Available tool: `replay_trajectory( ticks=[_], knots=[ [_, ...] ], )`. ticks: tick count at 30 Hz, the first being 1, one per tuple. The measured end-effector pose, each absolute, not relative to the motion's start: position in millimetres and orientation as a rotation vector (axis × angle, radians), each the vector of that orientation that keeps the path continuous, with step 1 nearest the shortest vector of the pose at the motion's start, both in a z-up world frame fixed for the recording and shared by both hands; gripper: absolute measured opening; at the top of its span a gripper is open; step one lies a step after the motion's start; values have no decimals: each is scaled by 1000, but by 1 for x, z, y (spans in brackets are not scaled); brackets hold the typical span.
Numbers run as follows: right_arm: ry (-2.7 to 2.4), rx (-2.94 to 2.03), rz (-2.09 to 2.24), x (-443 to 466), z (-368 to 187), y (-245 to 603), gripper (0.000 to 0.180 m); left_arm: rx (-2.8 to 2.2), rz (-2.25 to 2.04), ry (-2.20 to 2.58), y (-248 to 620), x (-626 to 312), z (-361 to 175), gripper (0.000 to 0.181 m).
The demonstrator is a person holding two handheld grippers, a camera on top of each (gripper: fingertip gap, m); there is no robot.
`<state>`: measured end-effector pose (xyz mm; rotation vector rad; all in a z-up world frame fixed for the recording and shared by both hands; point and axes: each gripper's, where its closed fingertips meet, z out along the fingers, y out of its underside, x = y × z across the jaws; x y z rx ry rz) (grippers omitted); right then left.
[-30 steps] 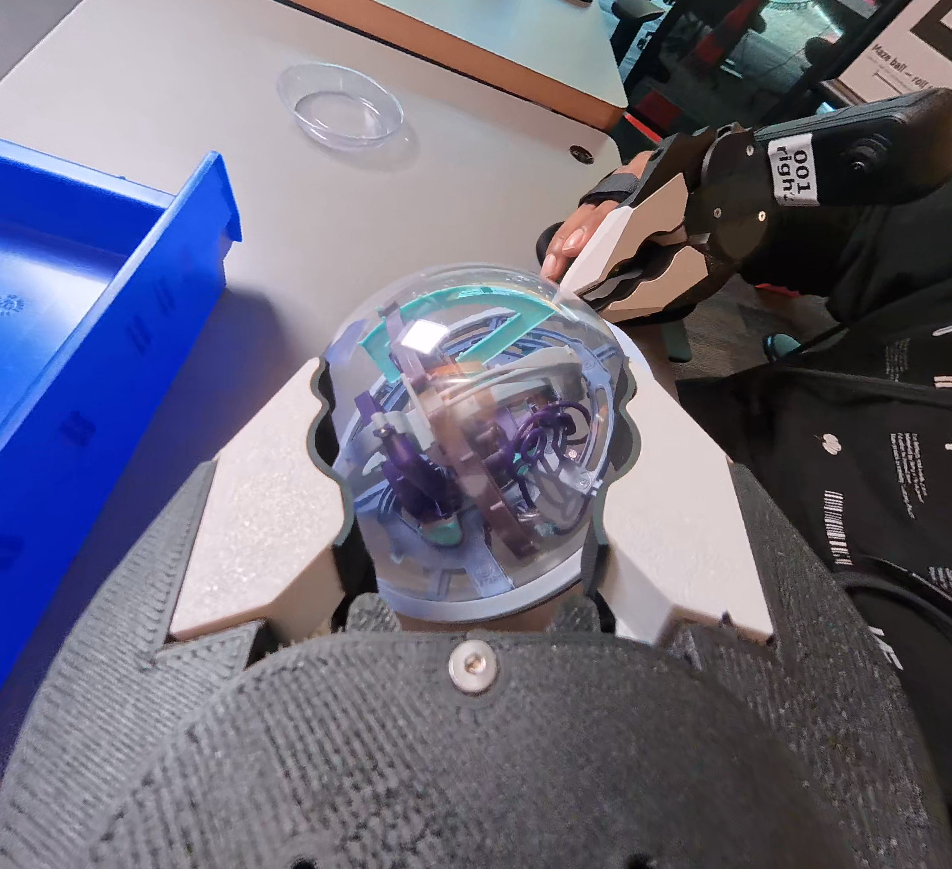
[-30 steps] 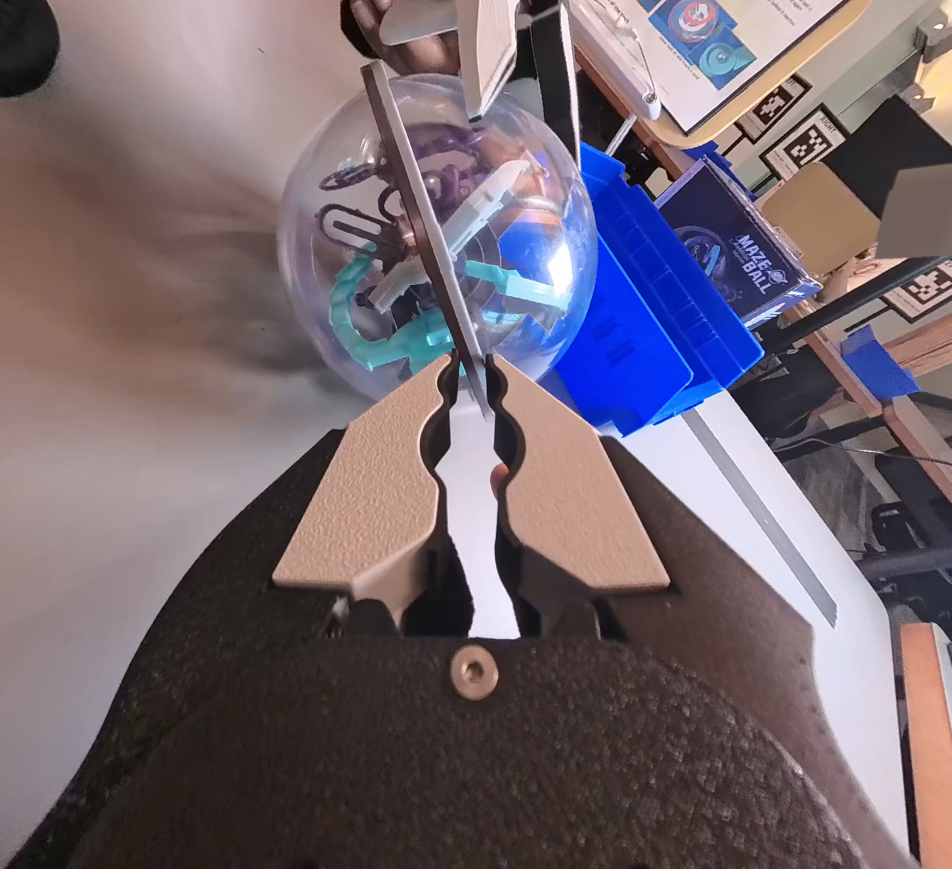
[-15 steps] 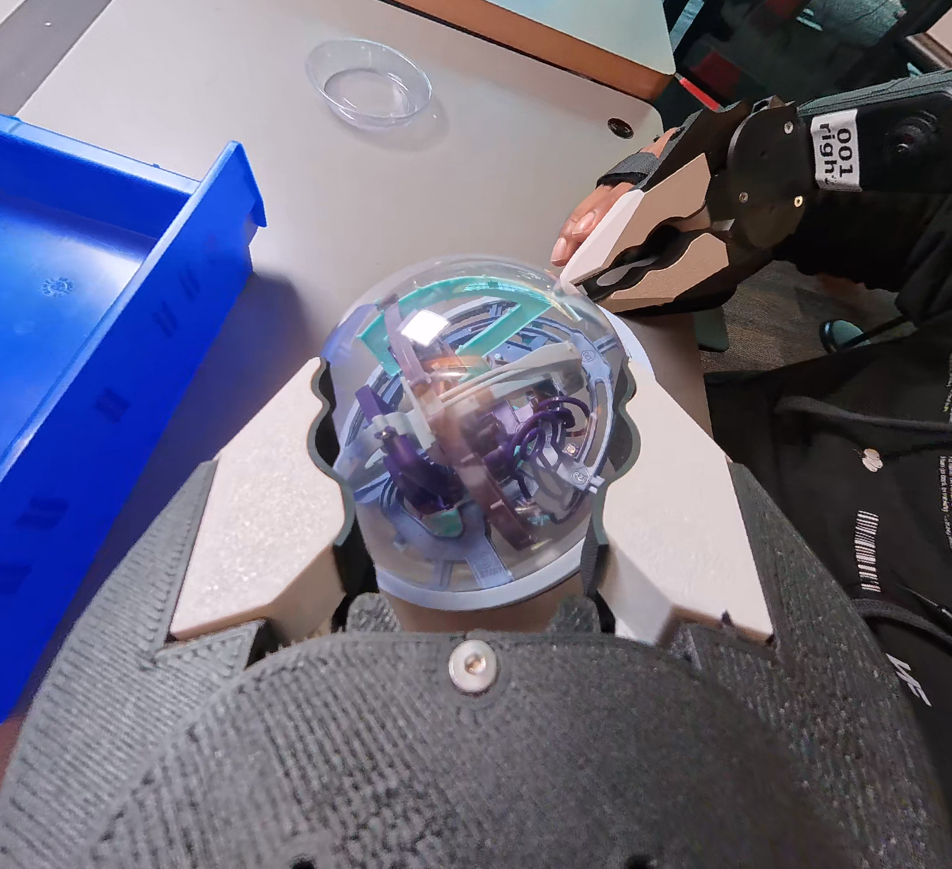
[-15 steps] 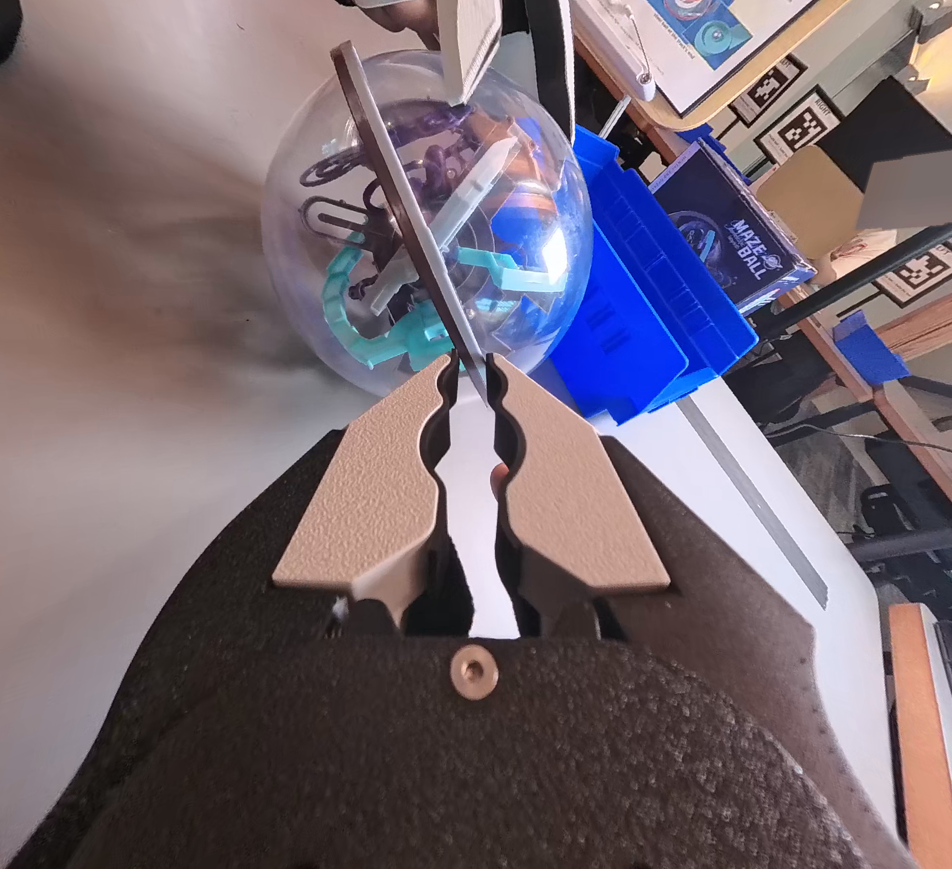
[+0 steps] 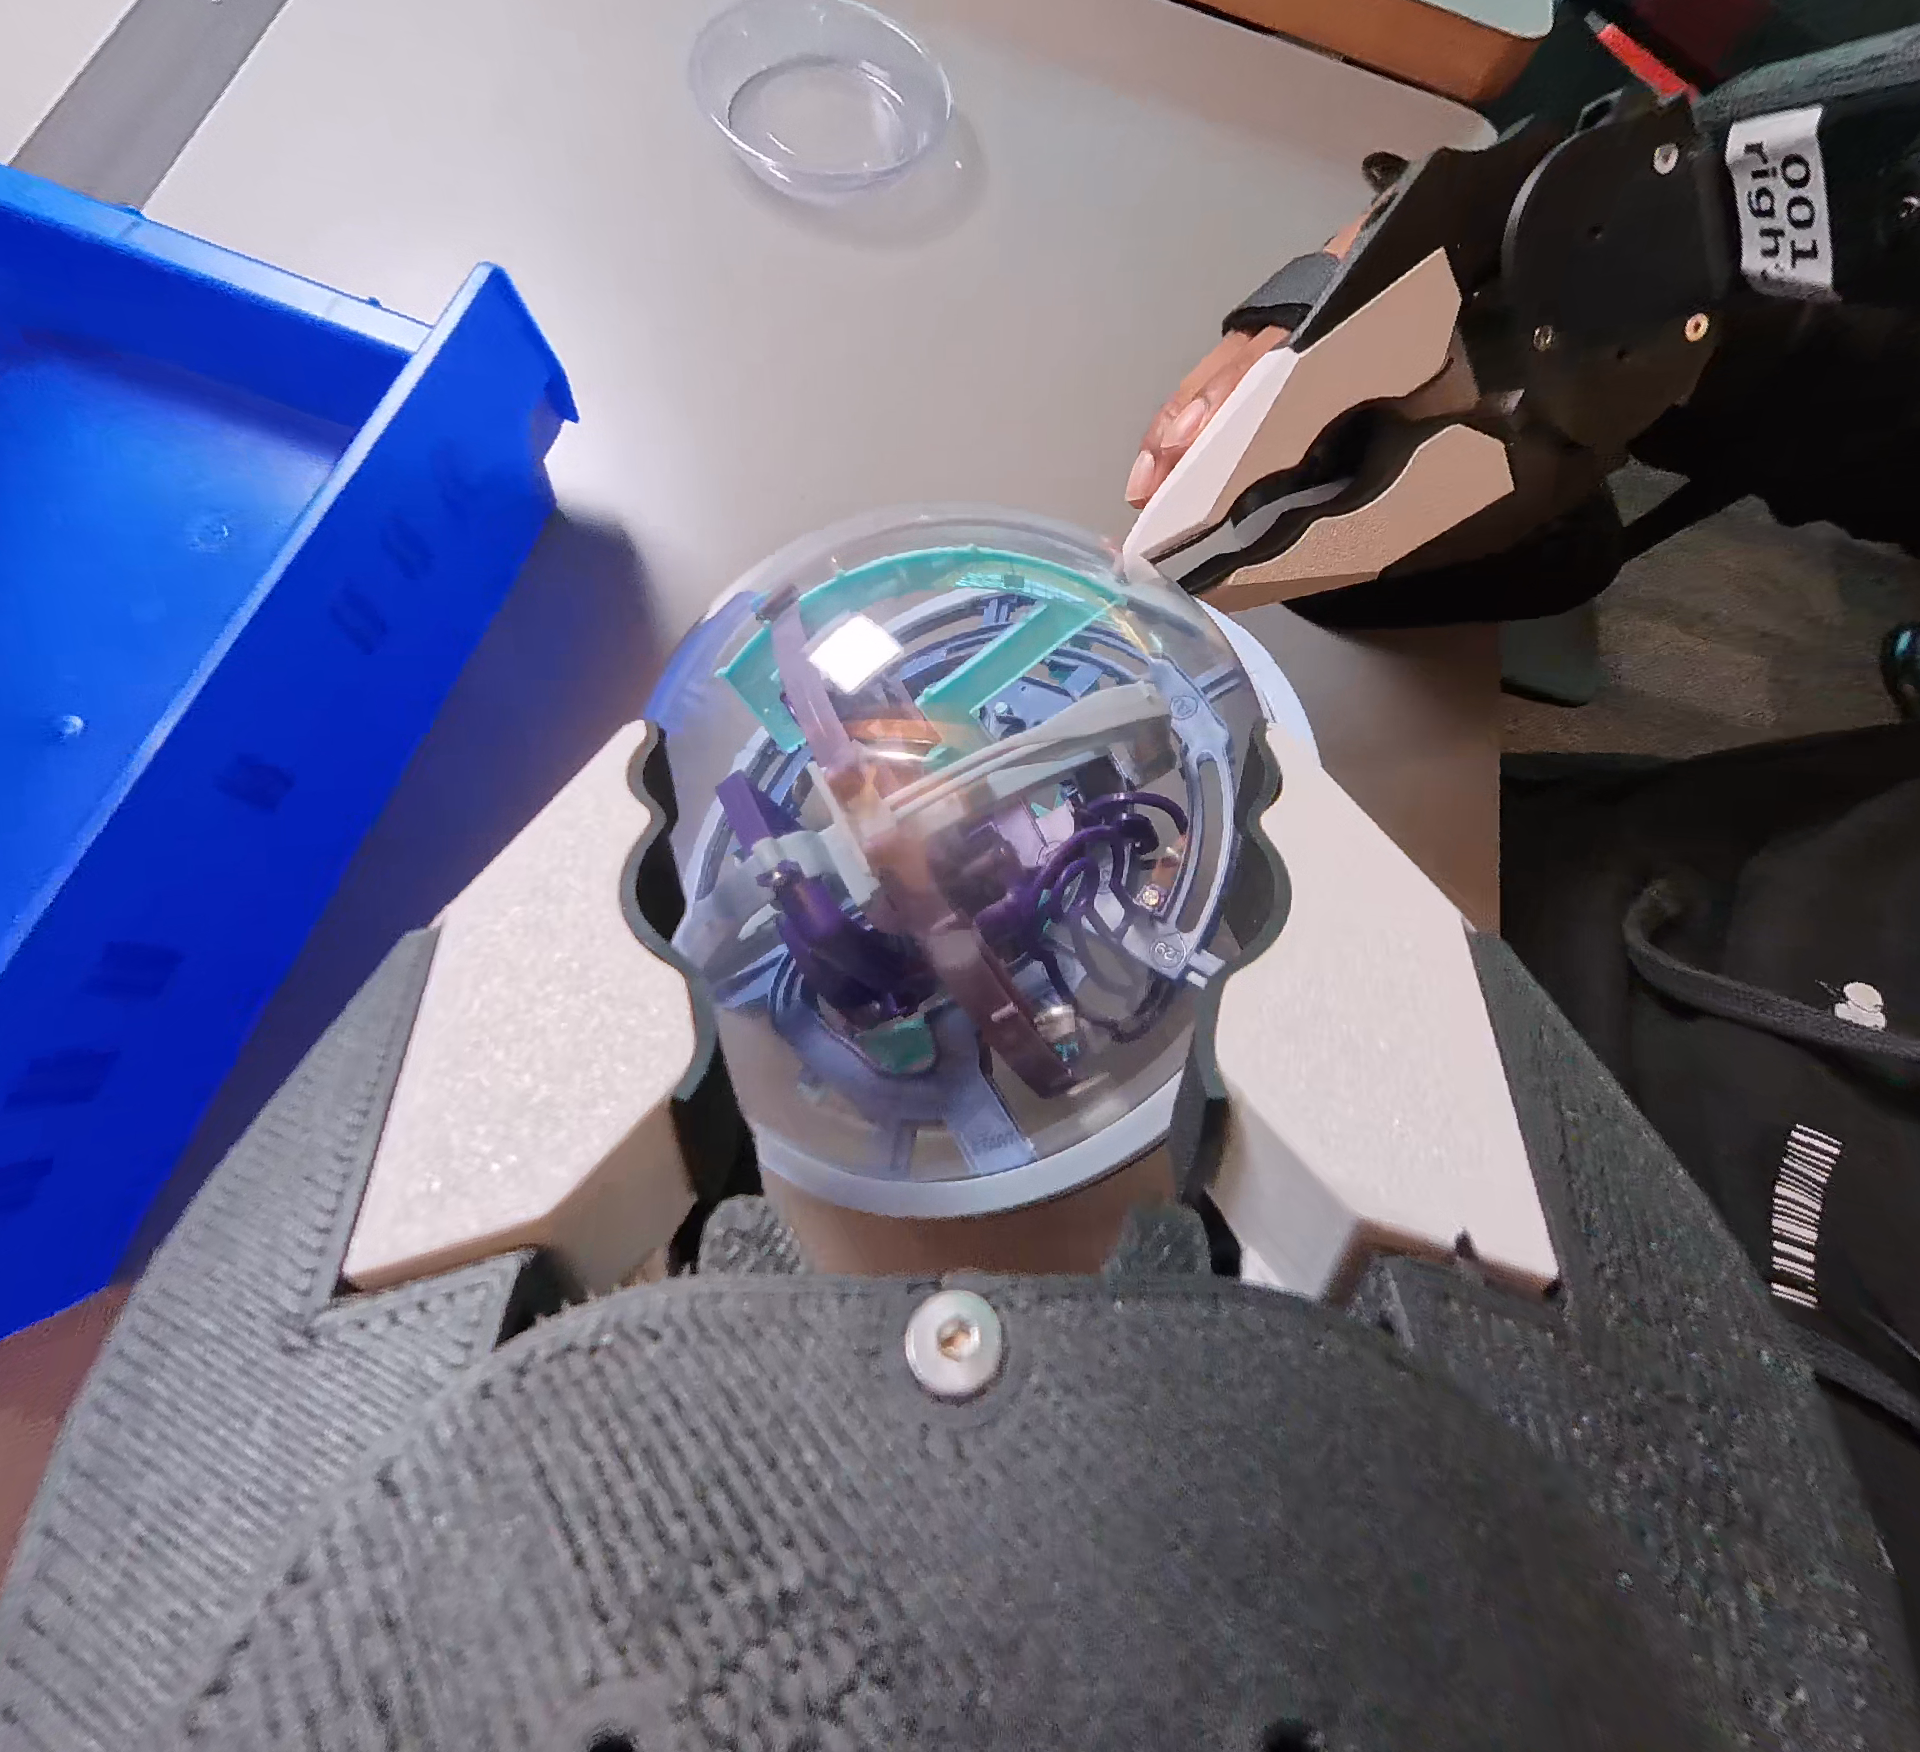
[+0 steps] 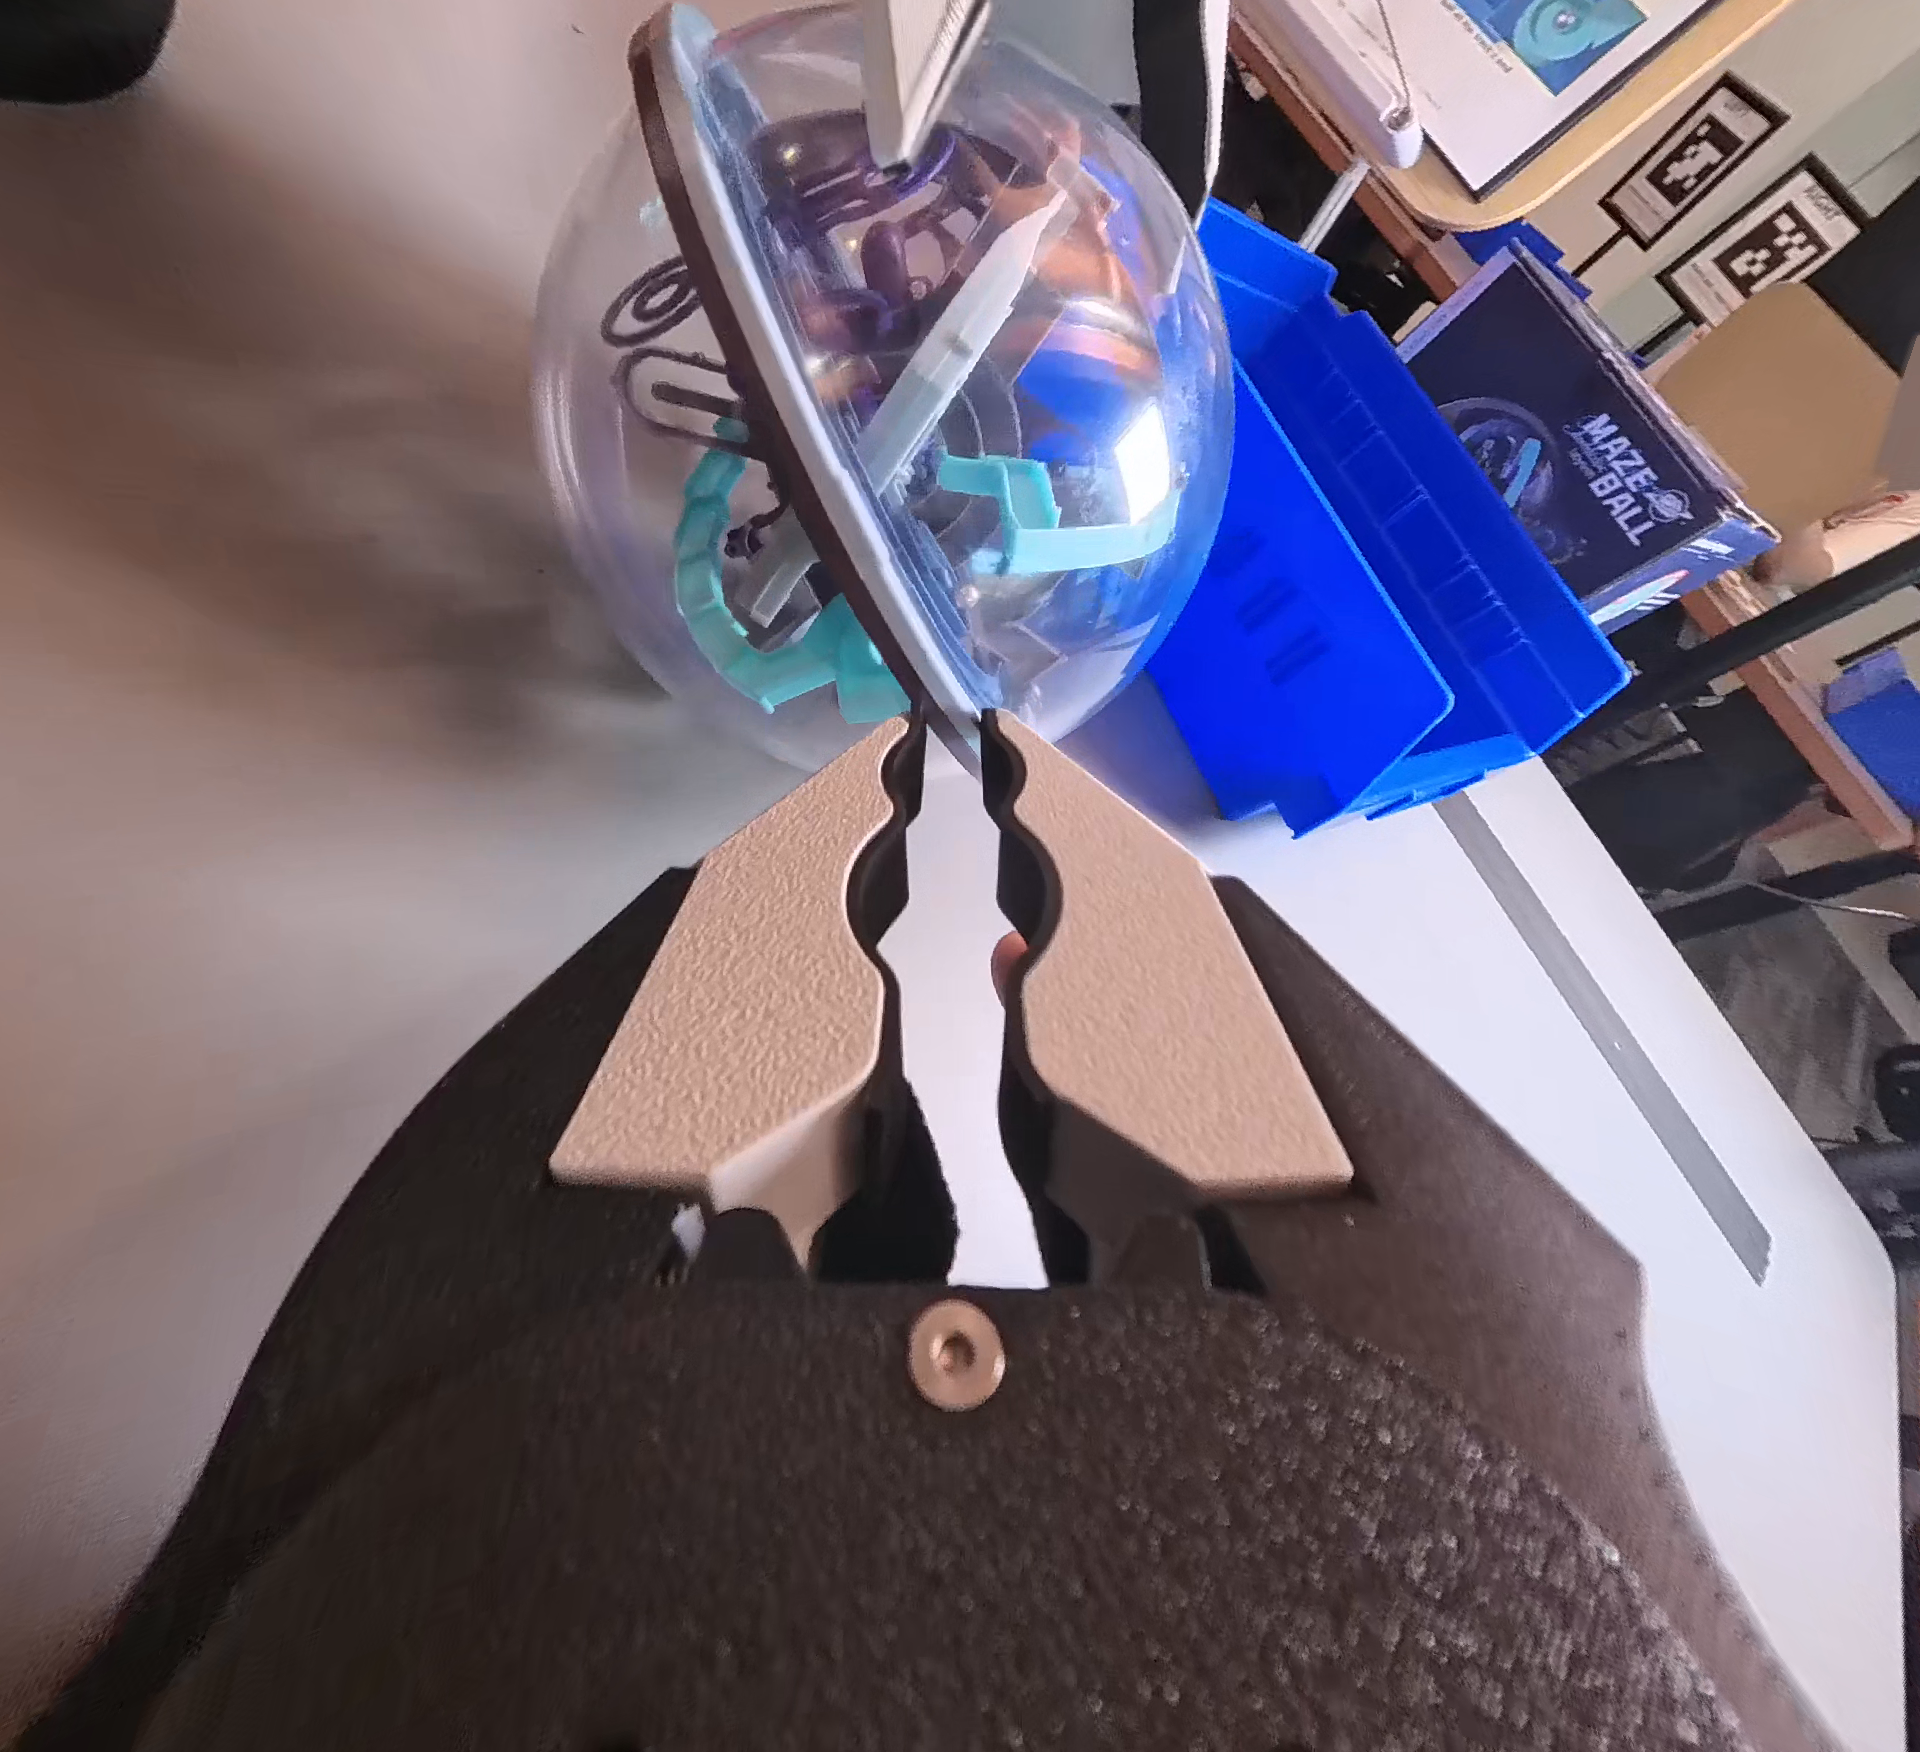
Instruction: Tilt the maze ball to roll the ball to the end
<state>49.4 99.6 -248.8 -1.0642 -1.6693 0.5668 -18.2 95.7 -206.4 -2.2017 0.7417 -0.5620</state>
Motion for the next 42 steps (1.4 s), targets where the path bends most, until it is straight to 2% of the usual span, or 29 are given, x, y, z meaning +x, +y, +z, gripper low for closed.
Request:
replay_trajectory(
  ticks=[8,12,25,33,36,42],
  knots=[
    [-1684,-1019,513,54,-258,97,8,-2121,-505,1002,72,-17,-204,103],
    [-1686,-977,486,54,-266,93,7,-2015,-525,1119,66,-15,-205,106],
    [-1681,-821,365,41,-269,65,6,-1896,-514,989,18,-56,-218,110],
    [-1678,-693,186,34,-266,48,6,-1762,-195,810,-2,-62,-222,79],
    [-1670,-684,206,34,-264,41,5,-1698,-77,827,-7,-62,-218,47],
    [-1667,-616,176,32,-259,30,6,-1607,30,937,-13,-61,-221,21]
  ],
)
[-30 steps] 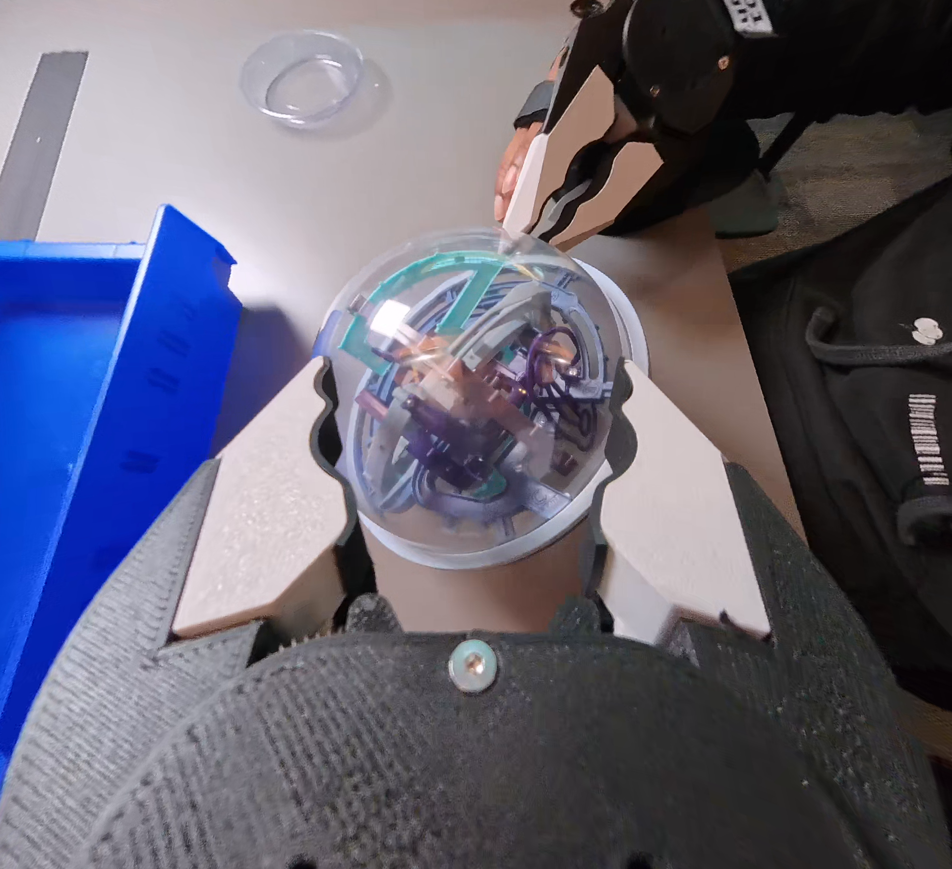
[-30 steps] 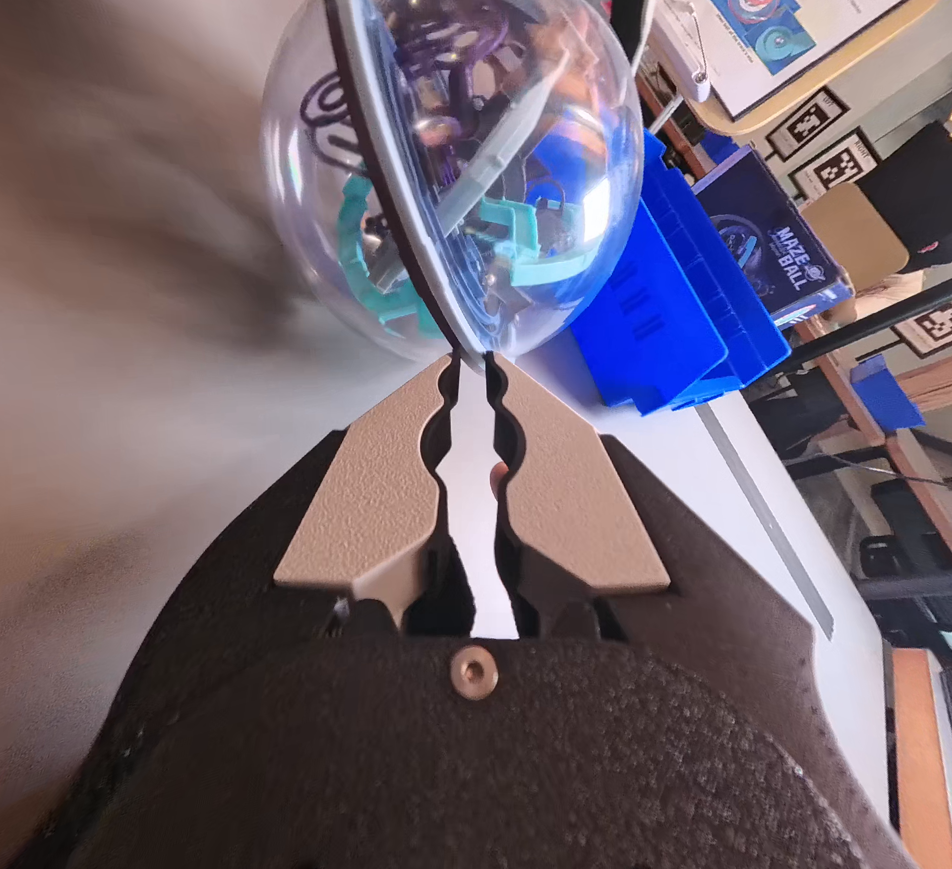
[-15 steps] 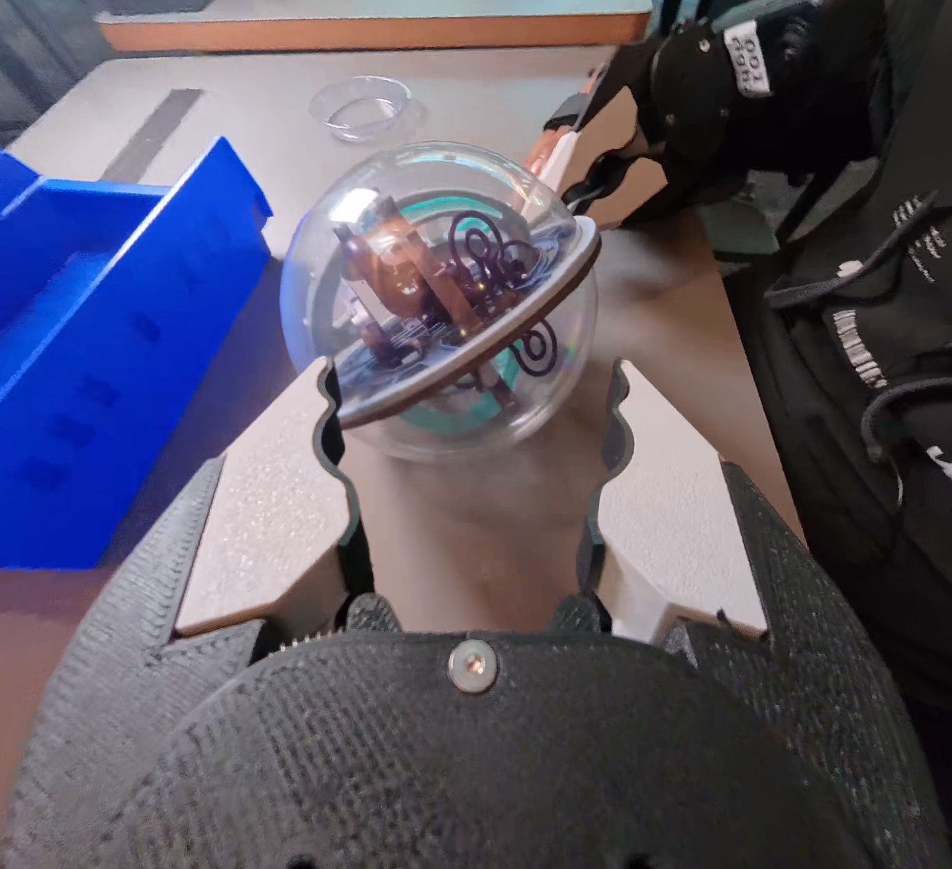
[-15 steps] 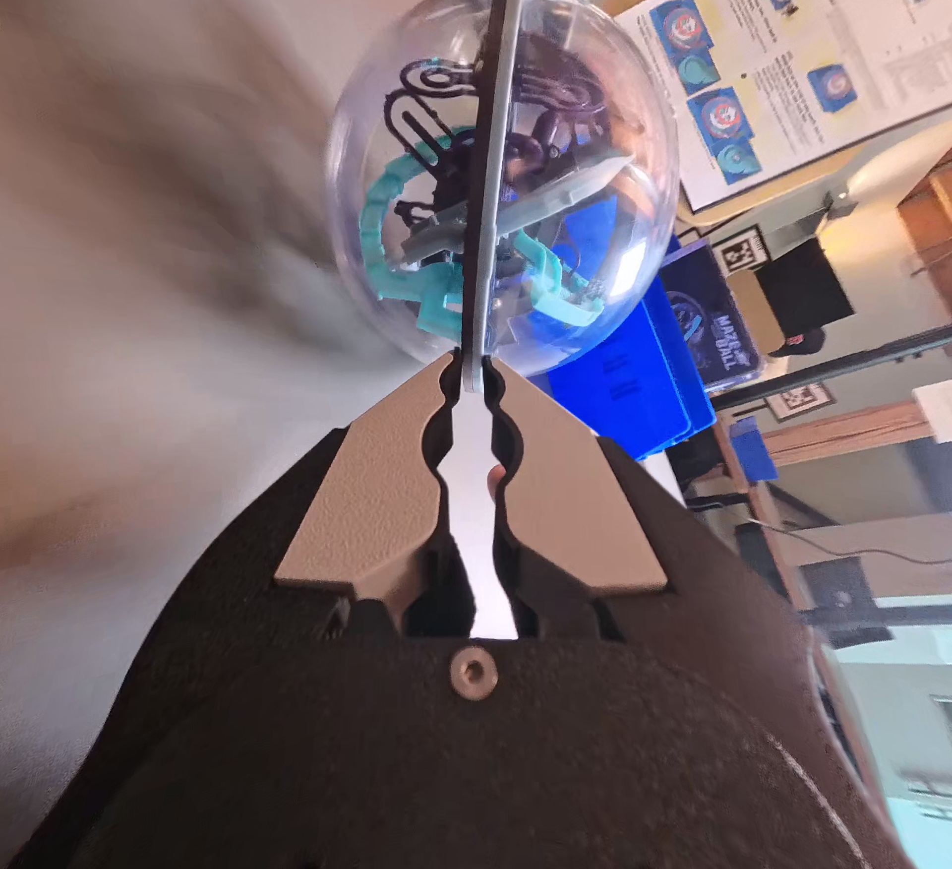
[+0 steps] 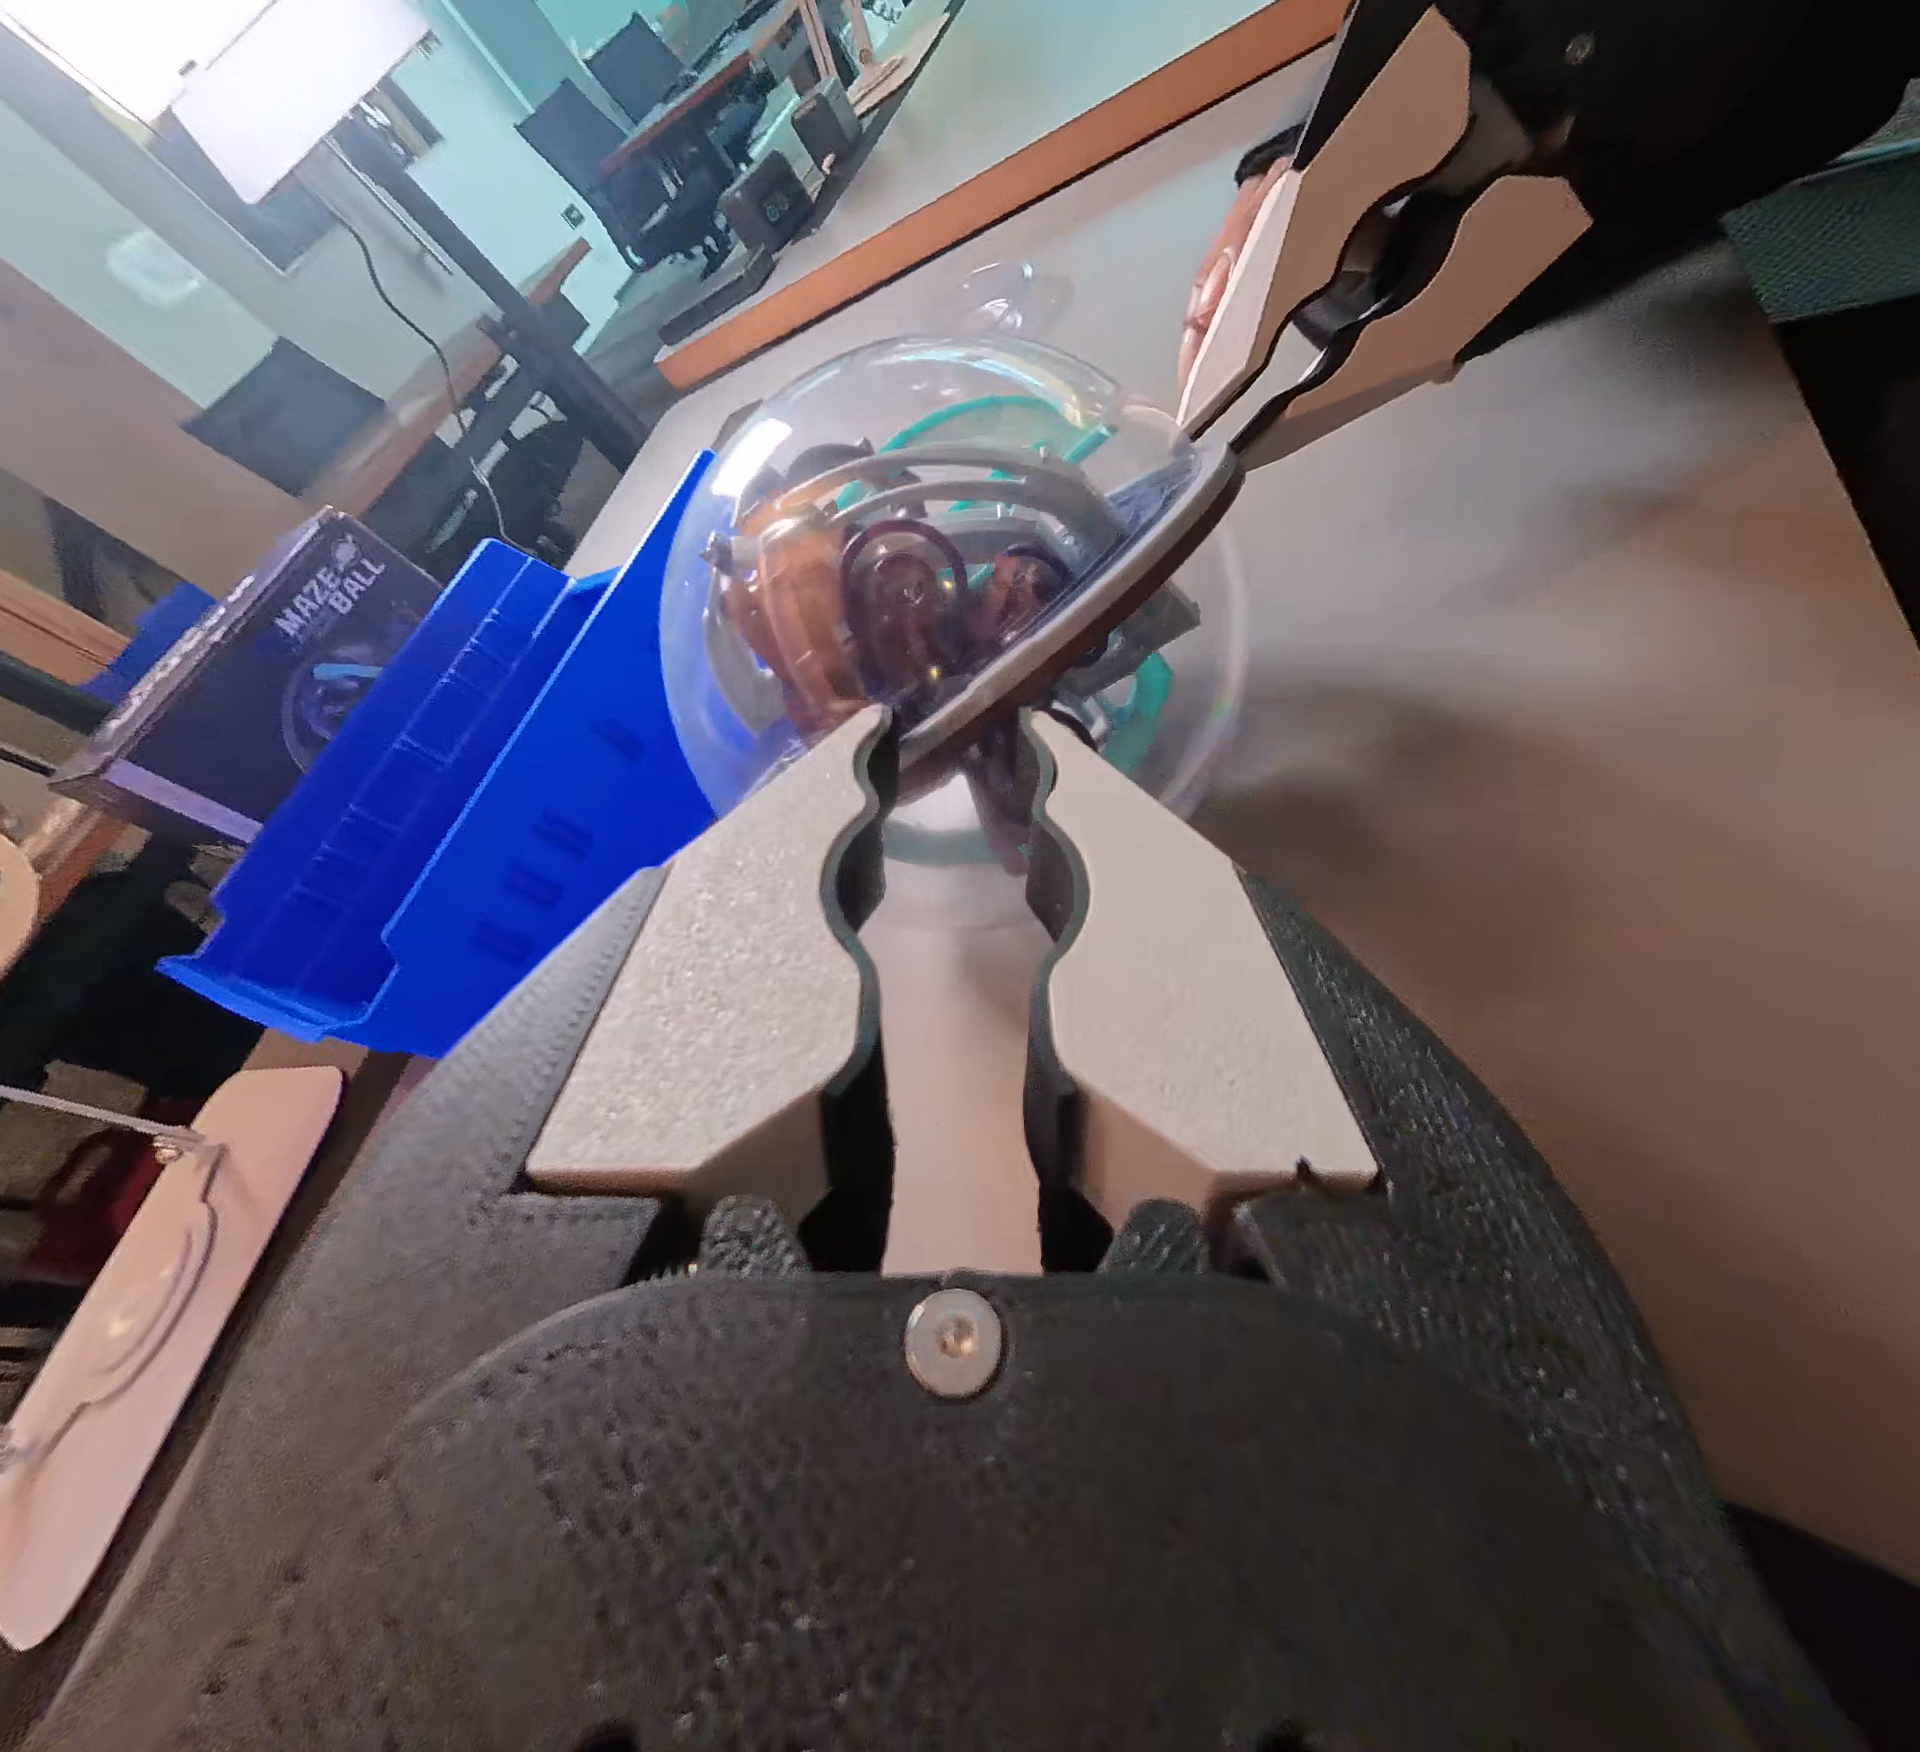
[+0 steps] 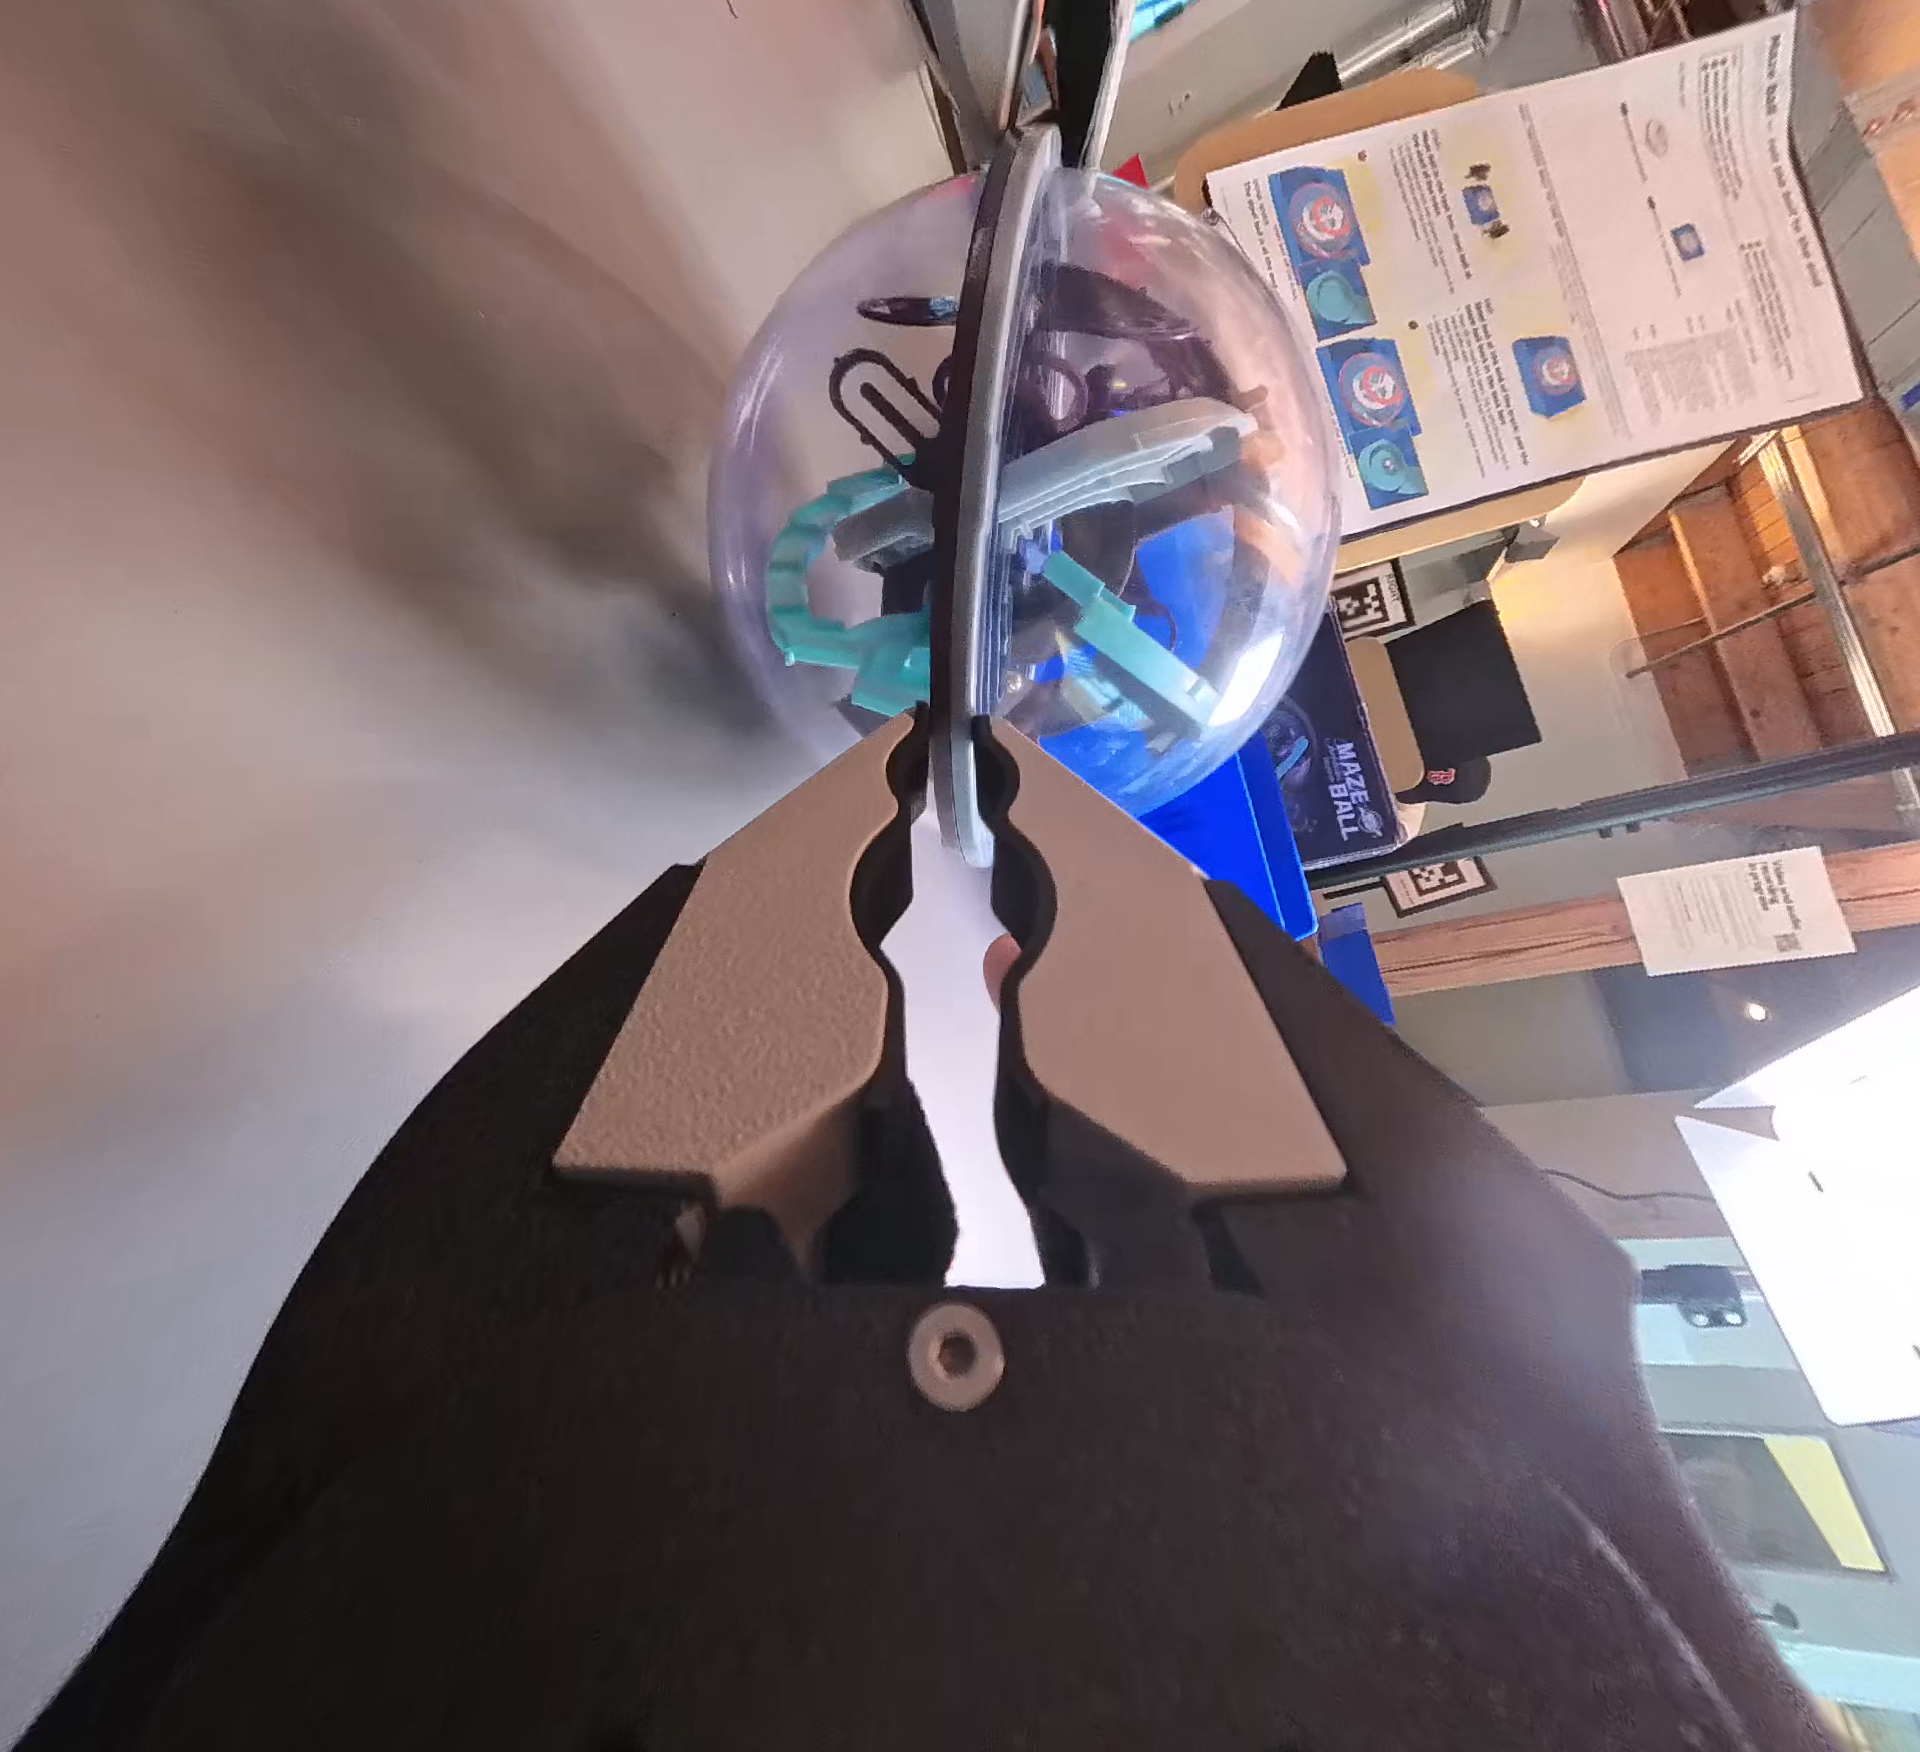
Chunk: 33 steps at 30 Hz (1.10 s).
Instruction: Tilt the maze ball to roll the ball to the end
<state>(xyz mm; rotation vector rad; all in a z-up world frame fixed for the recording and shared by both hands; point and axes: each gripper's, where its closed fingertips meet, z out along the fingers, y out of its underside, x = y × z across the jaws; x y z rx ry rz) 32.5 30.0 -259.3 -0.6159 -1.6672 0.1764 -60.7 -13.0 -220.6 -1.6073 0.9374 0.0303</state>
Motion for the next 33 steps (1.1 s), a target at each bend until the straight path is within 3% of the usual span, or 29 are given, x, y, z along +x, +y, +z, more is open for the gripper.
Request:
replay_trajectory(
  ticks=[8,12,16,18,23,26,30,33],
  knots=[
    [-1665,-637,305,35,-252,19,11,-1571,84,989,-15,-66,-224,16],
    [-1738,-704,559,43,-244,11,32,-1558,73,1003,-13,-70,-224,13],
    [-1809,-809,726,45,-223,37,72,-1541,40,1040,-11,-72,-222,9],
    [-1838,-823,727,30,-221,63,83,-1518,24,1052,-9,-72,-221,8],
    [-1874,-767,693,-7,-237,75,65,-1494,21,1069,-8,-68,-220,7],
    [-1775,-681,611,-10,-229,79,16,-1497,8,1078,-15,-66,-224,7],
    [-1708,-607,556,-7,-223,73,0,-1510,-24,1073,-22,-68,-229,7],
    [-1707,-565,533,-4,-222,68,0,-1519,-28,1068,-26,-69,-231,7]
  ],
)
